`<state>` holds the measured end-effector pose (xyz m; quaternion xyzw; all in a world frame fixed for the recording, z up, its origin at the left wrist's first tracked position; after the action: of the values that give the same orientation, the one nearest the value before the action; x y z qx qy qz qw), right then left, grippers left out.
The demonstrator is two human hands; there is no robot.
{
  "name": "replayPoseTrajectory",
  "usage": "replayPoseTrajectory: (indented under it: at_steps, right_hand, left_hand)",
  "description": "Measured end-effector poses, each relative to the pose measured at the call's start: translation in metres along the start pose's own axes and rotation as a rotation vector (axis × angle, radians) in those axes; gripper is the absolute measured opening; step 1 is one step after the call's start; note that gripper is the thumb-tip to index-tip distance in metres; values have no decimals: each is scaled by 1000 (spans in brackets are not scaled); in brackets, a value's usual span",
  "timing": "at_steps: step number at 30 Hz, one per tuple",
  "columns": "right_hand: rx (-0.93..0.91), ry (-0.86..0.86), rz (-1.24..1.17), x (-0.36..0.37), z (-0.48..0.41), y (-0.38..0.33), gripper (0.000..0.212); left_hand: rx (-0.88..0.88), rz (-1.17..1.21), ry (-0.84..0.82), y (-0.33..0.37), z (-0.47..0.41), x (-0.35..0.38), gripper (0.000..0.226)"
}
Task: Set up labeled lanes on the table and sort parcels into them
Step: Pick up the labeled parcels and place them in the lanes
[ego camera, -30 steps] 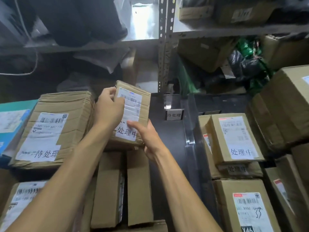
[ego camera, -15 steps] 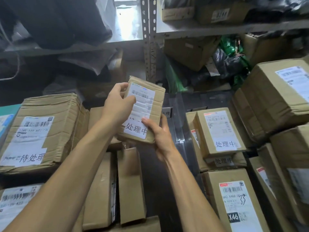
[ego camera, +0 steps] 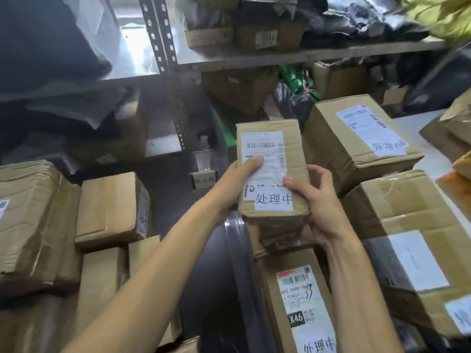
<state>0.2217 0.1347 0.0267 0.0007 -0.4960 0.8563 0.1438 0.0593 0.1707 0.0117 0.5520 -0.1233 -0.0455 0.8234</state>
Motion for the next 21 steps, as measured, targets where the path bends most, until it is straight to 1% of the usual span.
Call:
replayPoseTrajectory:
  at_steps: [2, 6, 8, 9, 11, 12, 15, 17, 19, 21]
  right_hand:
    - [16, 25, -14, -17, -5, -2, 44]
    - [44, 31, 6, -31, -19, 2, 40]
    - [46, 49, 13, -33, -24, 4, 37]
    - [51, 57, 22, -34, -27, 5, 35]
    - [70, 53, 41, -36, -30, 7, 31]
    - [77, 46, 50, -36, -31, 6, 30]
    - [77, 37, 84, -37, -34, 2, 27]
    - [82, 34, 95, -37, -36, 4, 28]
    - [85, 23, 141, -35, -39, 9, 29]
    - [89, 21, 201, -33, -40, 15, 31]
  left_hand:
    - [1, -18, 11, -10, -4, 15, 47]
    - [15, 2, 106, -24, -12, 29, 77]
    - [24, -11, 201, -33, -16, 29, 94]
    - [30, -64, 262, -32, -16, 27, 98]
    - [-2, -262, 376, -26, -10, 24, 96]
    - [-21, -307, 411, -24, -7, 24, 96]
    - [-14, -232, 416, -22, -11, 25, 101]
    - [-32, -174, 417, -29, -18, 19, 92]
    - [-57, -66, 448, -38, -18, 15, 83]
    - [-91, 11, 483, -57, -21, 10, 83]
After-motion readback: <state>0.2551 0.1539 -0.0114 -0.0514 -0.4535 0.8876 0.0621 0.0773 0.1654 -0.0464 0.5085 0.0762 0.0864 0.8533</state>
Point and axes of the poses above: each hand's wrist, its own z-axis away from the middle knuckle, its own x-axis out of the palm, y = z × x, the point moved 9 cm from there along -z, towards the middle knuckle, and after that the axes turned 9 degrees about x, right-handed, at the moved point
